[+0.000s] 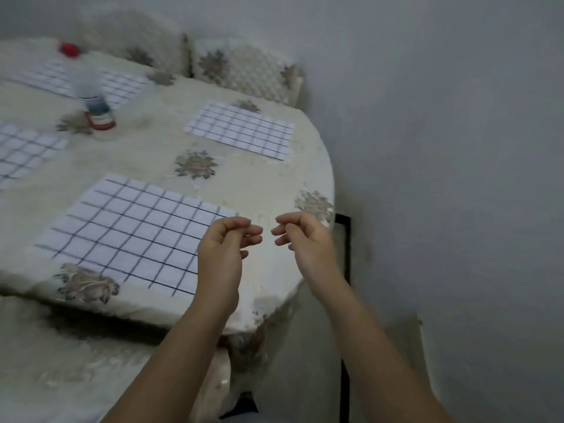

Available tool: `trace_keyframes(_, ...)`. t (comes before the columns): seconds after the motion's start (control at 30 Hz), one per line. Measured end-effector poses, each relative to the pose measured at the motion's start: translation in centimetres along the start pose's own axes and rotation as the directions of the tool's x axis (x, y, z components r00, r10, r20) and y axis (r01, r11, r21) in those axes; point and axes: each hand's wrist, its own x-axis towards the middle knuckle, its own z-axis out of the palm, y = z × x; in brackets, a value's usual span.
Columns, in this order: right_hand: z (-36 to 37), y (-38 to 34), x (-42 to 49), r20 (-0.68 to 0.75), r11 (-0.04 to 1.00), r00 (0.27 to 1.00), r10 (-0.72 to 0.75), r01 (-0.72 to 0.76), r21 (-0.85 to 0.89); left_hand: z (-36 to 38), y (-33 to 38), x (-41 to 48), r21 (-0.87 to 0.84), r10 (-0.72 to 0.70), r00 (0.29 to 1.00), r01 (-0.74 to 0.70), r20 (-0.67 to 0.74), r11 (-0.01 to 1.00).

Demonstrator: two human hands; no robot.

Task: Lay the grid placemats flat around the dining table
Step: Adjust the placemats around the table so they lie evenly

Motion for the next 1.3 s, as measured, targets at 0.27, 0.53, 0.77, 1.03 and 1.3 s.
trace_keyframes(0.27,6.4,0.2,9.8,0.373,0.999,0.927,0.033,-0.028,-0.018,-2.8,0.5,5.8,-0.019,-0.06,0.929,0.057,-0.364,0.998)
trace_keyframes(0.53,13.0,1.3,20.5,0.658,0.972,0.735,0.161,-0.003,-0.235,-5.0,-1.1,12.0,-0.009,-0.173,0.74,0.22,-0.65,0.975)
trace_keyframes(0.77,17.5,3.7,26.9,0.75,0.843,0.559,0.352,0.159,-0.514,-6.5,-4.2,15.0,-0.066,-0.226,0.493,0.32,-0.84,0.945)
trace_keyframes(1.03,19.8,6.2,28.4,0.686,0.552,0.539,0.489,0.418,-0.721,-9.1,-8.3,14.9,-0.044,-0.298,0.222,0.731,-0.928,0.681)
trace_keyframes(1.3,20.4,7.7,27.0,0.627,0.36,0.605,0.491,0.515,-0.778,-10.6,-9.3,14.6,-0.116,-0.377,0.212,0.721,-0.902,0.684)
